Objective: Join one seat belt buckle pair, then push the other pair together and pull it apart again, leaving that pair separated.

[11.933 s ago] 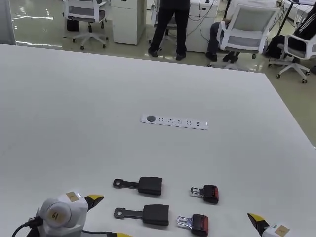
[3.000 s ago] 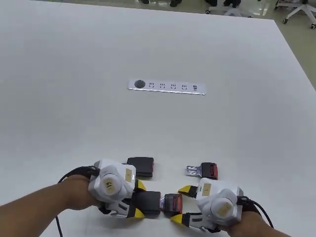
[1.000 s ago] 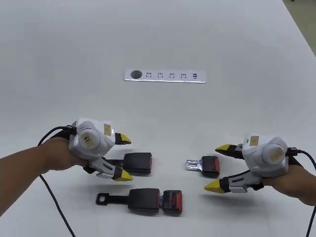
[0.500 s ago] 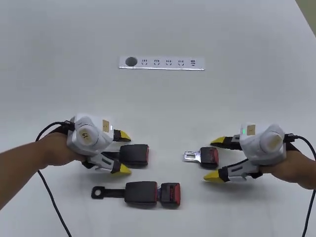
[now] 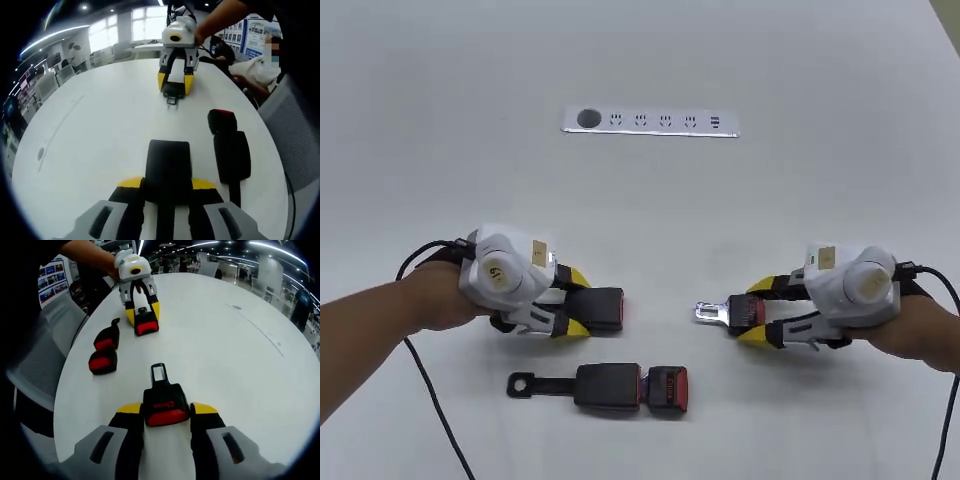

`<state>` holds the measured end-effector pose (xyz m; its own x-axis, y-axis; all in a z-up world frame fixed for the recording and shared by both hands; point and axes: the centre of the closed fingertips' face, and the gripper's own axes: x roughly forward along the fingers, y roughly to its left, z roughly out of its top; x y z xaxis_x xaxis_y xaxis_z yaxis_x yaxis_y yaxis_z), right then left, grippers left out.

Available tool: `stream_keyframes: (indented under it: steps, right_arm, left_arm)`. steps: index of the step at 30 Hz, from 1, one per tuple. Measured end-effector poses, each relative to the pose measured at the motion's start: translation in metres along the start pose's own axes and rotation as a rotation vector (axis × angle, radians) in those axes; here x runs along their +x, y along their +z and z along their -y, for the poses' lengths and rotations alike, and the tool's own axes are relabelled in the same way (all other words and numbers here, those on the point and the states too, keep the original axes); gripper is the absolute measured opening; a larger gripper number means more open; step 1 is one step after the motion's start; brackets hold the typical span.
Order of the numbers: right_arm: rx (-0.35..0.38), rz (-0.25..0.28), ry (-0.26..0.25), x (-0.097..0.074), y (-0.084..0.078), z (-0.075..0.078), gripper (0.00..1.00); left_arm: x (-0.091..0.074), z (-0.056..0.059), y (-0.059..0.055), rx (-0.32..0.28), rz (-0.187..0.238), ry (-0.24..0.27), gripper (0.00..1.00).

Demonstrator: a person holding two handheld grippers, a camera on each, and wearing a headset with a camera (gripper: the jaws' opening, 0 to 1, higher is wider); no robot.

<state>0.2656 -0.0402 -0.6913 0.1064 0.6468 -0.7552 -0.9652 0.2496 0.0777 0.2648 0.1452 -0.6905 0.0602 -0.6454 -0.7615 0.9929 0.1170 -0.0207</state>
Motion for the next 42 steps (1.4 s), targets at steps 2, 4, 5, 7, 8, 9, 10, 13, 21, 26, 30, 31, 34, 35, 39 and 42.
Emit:
stream_keyframes:
  steps: [2, 4, 5, 7, 8, 9, 10, 13, 21, 26, 30, 31, 34, 35, 39, 42]
  right_arm:
    - [-0.01, -0.009, 0.005, 0.0, 0.001, -0.002, 0.35]
    - [-0.015, -0.017, 0.008, 0.0, 0.002, -0.002, 0.35]
    - [-0.019, -0.018, 0.009, 0.0, 0.001, -0.002, 0.35]
    - [-0.019, -0.019, 0.011, -0.001, 0.001, -0.002, 0.35]
    - [-0.02, -0.018, 0.013, -0.001, 0.001, -0.003, 0.35]
    - [-0.022, -0.013, 0.015, -0.001, 0.001, -0.003, 0.35]
    - [-0.022, -0.007, 0.017, -0.001, 0.001, -0.003, 0.35]
    - [-0.023, 0.011, 0.023, -0.003, -0.001, -0.002, 0.35]
    - [-0.022, 0.056, 0.027, -0.005, 0.001, -0.006, 0.34]
    - [-0.016, 0.072, 0.023, -0.006, 0.004, -0.008, 0.34]
    - [-0.011, 0.085, 0.014, -0.005, 0.006, -0.008, 0.34]
    - [-0.009, 0.088, 0.011, -0.004, 0.008, -0.008, 0.34]
    - [-0.009, 0.094, 0.007, -0.003, 0.011, -0.009, 0.34]
    - [-0.012, 0.096, 0.007, -0.001, 0.012, -0.008, 0.34]
    - [-0.017, 0.1, 0.013, 0.002, 0.017, -0.01, 0.34]
    - [-0.023, 0.102, 0.017, 0.006, 0.023, -0.012, 0.34]
  left_arm:
    - [0.001, 0.002, 0.0, 0.007, -0.002, -0.004, 0.34]
    - [0.002, 0.003, 0.0, 0.009, -0.005, -0.005, 0.34]
    - [0.002, 0.003, 0.0, 0.008, -0.004, -0.005, 0.34]
    - [0.002, 0.004, 0.0, 0.005, 0.0, -0.005, 0.34]
    - [0.002, 0.005, 0.0, 0.003, 0.002, -0.004, 0.34]
    - [0.002, 0.005, 0.0, 0.003, 0.003, -0.004, 0.34]
    - [0.002, 0.005, 0.0, 0.001, 0.004, -0.004, 0.34]
    - [0.002, 0.005, 0.0, -0.002, 0.005, -0.005, 0.34]
    - [0.002, 0.007, 0.002, -0.006, 0.002, -0.005, 0.34]
    - [0.001, 0.006, 0.002, -0.014, -0.001, -0.005, 0.34]
    - [0.001, 0.005, 0.001, -0.016, -0.009, -0.005, 0.34]
    - [0.001, 0.005, 0.001, -0.016, -0.01, -0.005, 0.34]
    - [0.0, 0.005, 0.003, -0.017, -0.014, -0.005, 0.34]
    - [0.0, 0.005, 0.003, -0.016, -0.016, -0.004, 0.34]
    - [0.0, 0.005, 0.003, -0.02, -0.02, -0.004, 0.34]
    - [0.0, 0.004, 0.003, -0.024, -0.025, -0.003, 0.34]
